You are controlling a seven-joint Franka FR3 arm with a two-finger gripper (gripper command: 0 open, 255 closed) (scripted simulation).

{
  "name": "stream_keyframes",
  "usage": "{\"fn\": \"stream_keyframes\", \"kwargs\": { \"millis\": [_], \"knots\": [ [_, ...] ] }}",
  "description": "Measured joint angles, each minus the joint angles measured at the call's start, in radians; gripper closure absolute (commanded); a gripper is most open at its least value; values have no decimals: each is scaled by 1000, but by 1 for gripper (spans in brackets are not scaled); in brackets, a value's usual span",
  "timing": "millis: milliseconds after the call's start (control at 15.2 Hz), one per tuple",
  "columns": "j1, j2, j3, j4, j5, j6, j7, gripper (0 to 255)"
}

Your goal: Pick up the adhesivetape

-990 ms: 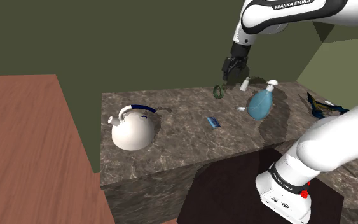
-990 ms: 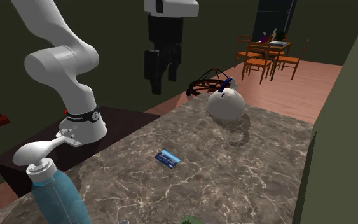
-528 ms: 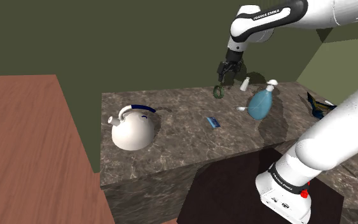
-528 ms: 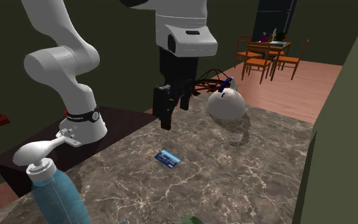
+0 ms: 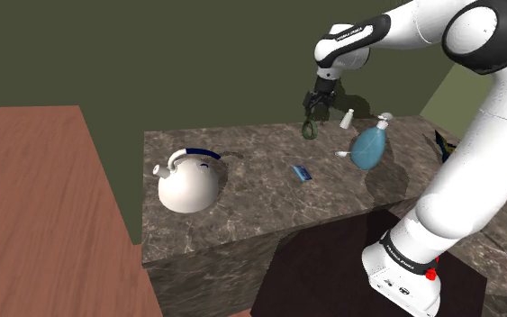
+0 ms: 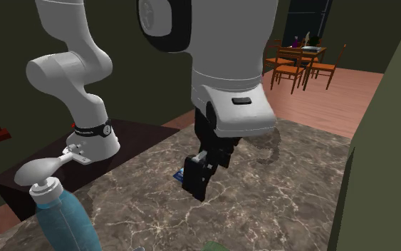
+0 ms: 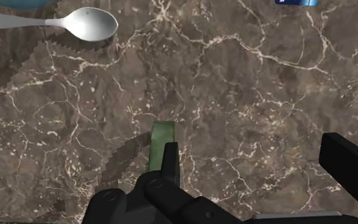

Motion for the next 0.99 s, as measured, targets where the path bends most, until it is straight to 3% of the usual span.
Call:
{"fn": "stream_keyframes", "kwargs": {
  "millis": [528, 990],
  "knots": [
    [-86, 279, -19, 251, 84, 10, -30, 0],
    [-102, 345, -13, 257, 105, 68, -42, 0]
  ]
}}
